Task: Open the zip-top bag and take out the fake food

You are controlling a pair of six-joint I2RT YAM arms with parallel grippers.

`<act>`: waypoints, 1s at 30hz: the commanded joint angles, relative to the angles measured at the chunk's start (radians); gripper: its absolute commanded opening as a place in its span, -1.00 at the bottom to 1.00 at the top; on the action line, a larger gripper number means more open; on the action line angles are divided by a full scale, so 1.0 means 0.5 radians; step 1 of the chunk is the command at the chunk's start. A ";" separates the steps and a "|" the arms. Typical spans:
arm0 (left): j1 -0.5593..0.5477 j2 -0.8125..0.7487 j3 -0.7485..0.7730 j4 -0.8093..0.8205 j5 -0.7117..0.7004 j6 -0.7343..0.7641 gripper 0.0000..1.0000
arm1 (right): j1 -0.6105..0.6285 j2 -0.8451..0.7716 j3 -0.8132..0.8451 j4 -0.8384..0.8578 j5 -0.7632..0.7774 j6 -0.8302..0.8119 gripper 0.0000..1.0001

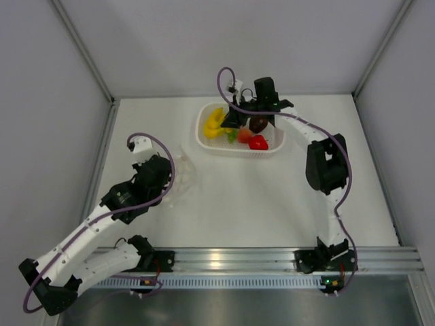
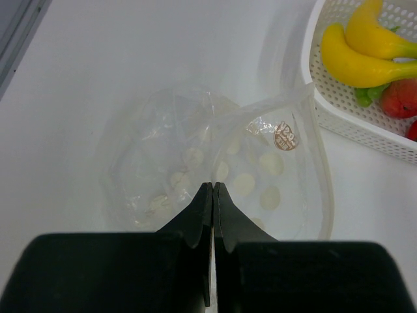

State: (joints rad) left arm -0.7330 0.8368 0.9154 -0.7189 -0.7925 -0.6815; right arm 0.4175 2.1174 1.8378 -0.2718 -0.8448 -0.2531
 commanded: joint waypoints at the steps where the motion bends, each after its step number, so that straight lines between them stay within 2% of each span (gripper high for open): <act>1: 0.015 -0.017 0.047 0.005 0.005 0.044 -1.00 | -0.089 0.060 0.166 -0.051 -0.304 -0.285 -0.94; 5: 0.015 -0.035 0.053 0.008 0.008 0.056 -1.00 | -0.188 0.057 0.123 -0.076 -0.418 -0.279 -0.78; 7: 0.015 -0.032 0.059 0.008 0.020 0.059 -1.00 | -0.240 0.036 0.086 -0.113 -0.373 -0.294 -0.58; 8: 0.015 -0.026 0.062 0.008 0.026 0.059 -1.00 | -0.249 0.033 0.089 -0.140 -0.324 -0.337 -0.28; 10: 0.015 -0.011 0.065 0.008 0.030 0.053 -1.00 | -0.264 0.002 0.089 -0.250 -0.201 -0.398 -0.12; 11: 0.015 -0.002 0.071 0.008 0.030 0.053 -1.00 | -0.264 -0.004 0.098 -0.281 -0.161 -0.441 0.13; 12: 0.015 0.017 0.074 0.008 0.027 0.050 -1.00 | -0.264 -0.034 0.095 -0.303 -0.084 -0.454 0.74; 13: 0.015 0.029 0.075 0.008 0.023 0.038 -1.00 | -0.264 -0.047 0.092 -0.343 -0.069 -0.472 0.91; 14: 0.015 0.038 0.081 0.008 0.023 0.032 -1.00 | -0.264 -0.065 0.077 -0.346 -0.050 -0.503 0.99; 18: 0.015 0.106 0.102 0.005 -0.016 0.019 -1.00 | -0.267 -0.197 0.003 -0.285 0.097 -0.418 0.99; 21: 0.024 0.176 0.136 -0.004 -0.078 0.016 -1.00 | -0.255 -0.442 -0.135 -0.162 0.385 -0.234 0.99; 27: 0.097 0.391 0.268 -0.047 -0.298 0.084 -1.00 | -0.252 -0.902 -0.585 0.101 0.787 0.291 0.99; 30: 0.153 0.507 0.357 -0.047 -0.393 0.157 -1.00 | -0.280 -1.239 -0.886 0.291 0.806 0.692 0.99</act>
State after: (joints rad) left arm -0.6827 1.0523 1.0325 -0.7319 -0.8902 -0.6487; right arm 0.2836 1.6367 1.4929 -0.2752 -0.5110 -0.1268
